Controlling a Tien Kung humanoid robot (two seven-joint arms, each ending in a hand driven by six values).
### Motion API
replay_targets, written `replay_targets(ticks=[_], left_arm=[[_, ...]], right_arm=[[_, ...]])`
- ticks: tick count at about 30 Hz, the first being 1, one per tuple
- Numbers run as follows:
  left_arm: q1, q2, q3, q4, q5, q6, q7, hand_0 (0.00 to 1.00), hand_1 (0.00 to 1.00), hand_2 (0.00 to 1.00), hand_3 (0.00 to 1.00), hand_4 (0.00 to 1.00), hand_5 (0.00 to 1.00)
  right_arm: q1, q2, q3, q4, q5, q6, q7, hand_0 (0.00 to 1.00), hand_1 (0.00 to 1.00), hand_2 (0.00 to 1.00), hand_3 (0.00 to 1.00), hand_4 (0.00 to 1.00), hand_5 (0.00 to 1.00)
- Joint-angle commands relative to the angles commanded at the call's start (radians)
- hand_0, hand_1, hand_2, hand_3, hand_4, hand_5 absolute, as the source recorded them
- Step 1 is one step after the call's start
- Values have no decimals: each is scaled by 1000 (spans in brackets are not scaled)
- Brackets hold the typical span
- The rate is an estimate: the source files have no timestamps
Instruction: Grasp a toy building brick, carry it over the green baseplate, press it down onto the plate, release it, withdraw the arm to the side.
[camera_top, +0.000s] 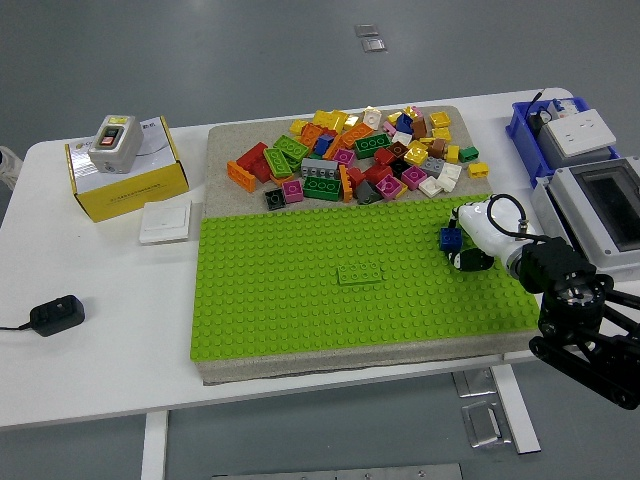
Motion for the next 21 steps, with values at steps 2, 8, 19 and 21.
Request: replay_targets(ticks=[2, 8, 19, 21], left_arm=[[0, 0, 0, 0, 0, 0, 0, 692, 701, 700, 766, 471, 458], [1, 0, 3, 0, -4, 1, -2, 691, 701, 700, 765, 470, 458], [3, 0, 5, 0, -7, 2, -4, 691, 700, 699, 764, 468, 459], [3, 0, 5, 0, -7, 2, -4, 691, 700, 699, 764, 468, 459]], right_arm=[[0, 0, 0, -1, 0, -2, 1, 836, 729, 763, 633, 632, 456], [0, 0, -3, -2, 1, -11, 6, 833, 724, 756, 597, 607, 450], [0, -1, -9, -3, 0, -18, 12, 824, 728, 740, 558, 599, 456], [0, -2, -10, 0, 1, -23, 15, 824, 728, 740, 558, 599, 456]])
